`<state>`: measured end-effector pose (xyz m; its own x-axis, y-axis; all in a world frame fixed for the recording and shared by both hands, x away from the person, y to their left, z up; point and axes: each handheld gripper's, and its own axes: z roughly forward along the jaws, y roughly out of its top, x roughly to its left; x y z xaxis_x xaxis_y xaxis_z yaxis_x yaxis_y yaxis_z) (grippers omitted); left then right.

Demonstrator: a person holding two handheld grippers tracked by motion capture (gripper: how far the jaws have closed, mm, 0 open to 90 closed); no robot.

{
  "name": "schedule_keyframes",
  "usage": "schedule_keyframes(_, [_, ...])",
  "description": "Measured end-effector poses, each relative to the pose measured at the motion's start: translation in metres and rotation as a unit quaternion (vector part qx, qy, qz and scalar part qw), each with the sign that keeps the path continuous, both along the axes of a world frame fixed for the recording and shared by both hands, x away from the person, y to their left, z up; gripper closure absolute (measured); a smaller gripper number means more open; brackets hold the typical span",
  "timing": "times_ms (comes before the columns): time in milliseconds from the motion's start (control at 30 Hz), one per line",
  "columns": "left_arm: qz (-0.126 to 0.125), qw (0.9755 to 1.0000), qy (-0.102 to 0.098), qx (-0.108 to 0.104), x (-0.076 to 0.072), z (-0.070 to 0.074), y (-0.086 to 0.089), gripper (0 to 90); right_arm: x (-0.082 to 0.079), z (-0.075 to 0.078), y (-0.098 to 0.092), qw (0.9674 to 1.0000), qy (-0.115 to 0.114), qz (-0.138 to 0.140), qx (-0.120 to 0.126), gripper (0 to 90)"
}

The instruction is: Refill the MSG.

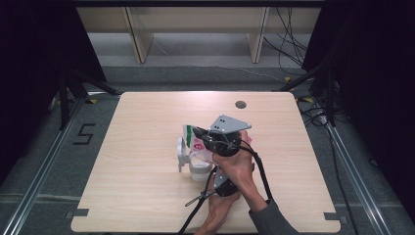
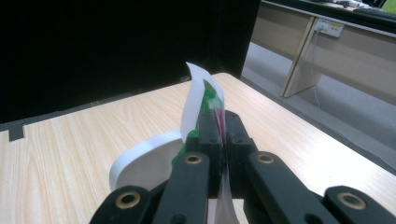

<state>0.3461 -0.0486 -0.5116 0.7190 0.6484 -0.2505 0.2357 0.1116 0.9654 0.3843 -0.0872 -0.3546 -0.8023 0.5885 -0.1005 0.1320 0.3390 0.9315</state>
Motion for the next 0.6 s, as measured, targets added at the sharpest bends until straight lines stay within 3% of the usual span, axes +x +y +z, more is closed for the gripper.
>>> schedule_keyframes(33, [0.007,0.9999,0.002,-0.011,0.0,0.0,-0.002,76.4,0.001,-0.001,0.0,1.0,-0.001,0.0,0.003,89.1])
schedule_keyframes(67, [-0.002,0.9999,-0.002,-0.011,0.001,0.0,-0.003,76.4,0.001,-0.001,0.001,1.0,0.002,0.004,0.004,89.0])
schedule_keyframes(100, [0.0,0.9991,0.007,-0.043,-0.002,0.001,-0.006,76.4,0.0,-0.001,0.001,1.0,0.002,-0.002,0.002,89.1])
schedule_keyframes(133, [0.0,0.9991,0.007,-0.043,-0.002,0.001,-0.006,76.4,0.0,-0.001,0.001,1.0,0.002,-0.002,0.002,89.1])
schedule_keyframes(167, [-0.008,0.9999,0.001,-0.012,0.0,0.0,-0.002,76.4,-0.001,-0.001,0.001,1.0,0.008,-0.001,0.003,89.1])
schedule_keyframes(200, [-0.008,1.0,-0.002,-0.001,0.0,0.0,-0.001,76.4,0.0,-0.001,0.001,1.0,-0.002,-0.003,0.004,89.1])
schedule_keyframes(233, [-0.002,0.9984,0.01,-0.056,-0.001,0.001,-0.009,76.4,0.001,-0.001,0.001,1.0,0.004,0.007,0.005,89.1])
schedule_keyframes(300, [-0.01,0.9986,0.009,-0.051,-0.002,0.001,-0.008,76.4,0.0,-0.001,0.001,1.0,0.002,0.004,0.004,89.1])
schedule_keyframes(333, [0.011,0.9987,0.01,-0.05,-0.001,0.001,-0.007,76.4,0.0,0.0,0.001,0.9999,0.011,0.003,0.005,89.1])
schedule_keyframes(400, [0.013,0.9985,0.008,-0.053,0.0,0.001,-0.007,76.4,-0.002,0.001,0.0,0.9999,0.014,-0.002,0.006,89.1])
schedule_keyframes(433, [0.009,0.9992,0.007,-0.039,0.0,0.001,-0.004,76.5,-0.003,0.002,0.0,0.9999,0.014,0.001,0.009,89.1])
schedule_keyframes(500, [0.025,0.9973,0.007,-0.069,0.0,0.003,-0.008,76.4,-0.004,0.003,0.002,0.9999,0.007,0.01,0.011,89.0])
schedule_keyframes(533, [0.007,0.9992,0.006,-0.04,-0.001,0.003,-0.002,76.5,-0.005,0.003,0.002,0.9999,0.007,0.011,0.01,89.0])
schedule_keyframes(567, [0.006,0.9999,0.007,0.006,-0.001,0.004,0.003,76.4,-0.005,0.004,0.002,1.0,0.001,0.006,0.004,89.1])
schedule_keyframes(600, [-0.003,0.9999,0.004,-0.016,0.0,0.003,0.0,76.5,-0.005,0.004,0.002,1.0,-0.006,0.004,0.0,89.1])
